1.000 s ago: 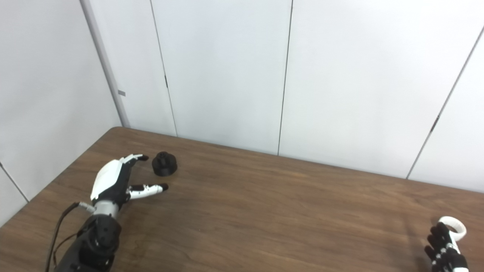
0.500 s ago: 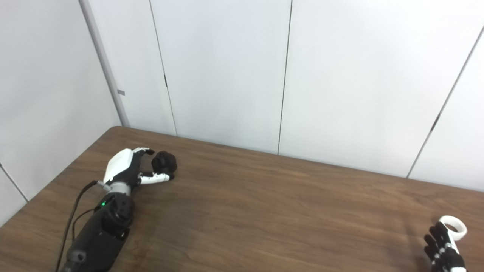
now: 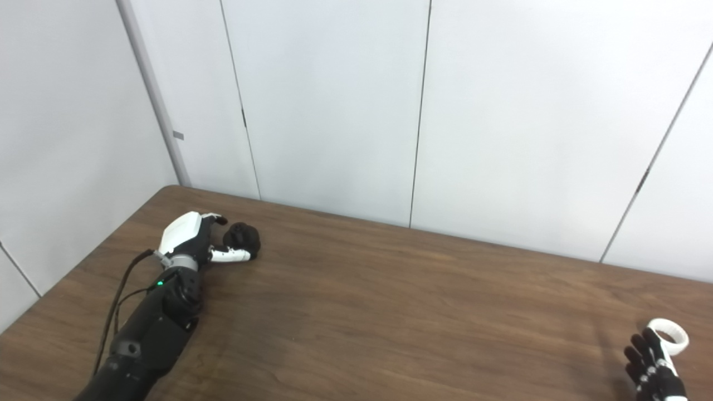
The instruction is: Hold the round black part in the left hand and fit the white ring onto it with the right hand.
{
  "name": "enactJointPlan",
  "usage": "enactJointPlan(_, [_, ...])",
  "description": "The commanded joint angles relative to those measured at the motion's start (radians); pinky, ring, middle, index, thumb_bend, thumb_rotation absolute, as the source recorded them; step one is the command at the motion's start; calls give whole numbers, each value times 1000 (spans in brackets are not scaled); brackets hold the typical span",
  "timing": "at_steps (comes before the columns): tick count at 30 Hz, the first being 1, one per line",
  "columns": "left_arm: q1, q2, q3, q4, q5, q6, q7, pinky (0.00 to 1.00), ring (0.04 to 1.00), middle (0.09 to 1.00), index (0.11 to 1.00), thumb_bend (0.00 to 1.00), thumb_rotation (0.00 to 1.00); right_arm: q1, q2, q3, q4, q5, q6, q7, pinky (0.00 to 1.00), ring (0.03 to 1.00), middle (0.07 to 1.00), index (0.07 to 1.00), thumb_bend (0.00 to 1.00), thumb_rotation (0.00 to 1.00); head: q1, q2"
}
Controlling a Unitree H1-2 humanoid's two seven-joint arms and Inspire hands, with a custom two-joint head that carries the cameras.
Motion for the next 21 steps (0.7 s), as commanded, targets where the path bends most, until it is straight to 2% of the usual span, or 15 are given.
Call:
enactJointPlan(1, [-58,39,-4,-2,23,5,26,1000,993,936,820,961,354,84,64,20,74,17,-1,-4,1000,976,984,1000,578,1000,1,1])
enactJointPlan(21, [-97,43,-41,56,-33,-28,17,1000,975,911,753,932,306,92,69,24,51,1,20,-15,1000,981,985,1000,581,1000,-9,5])
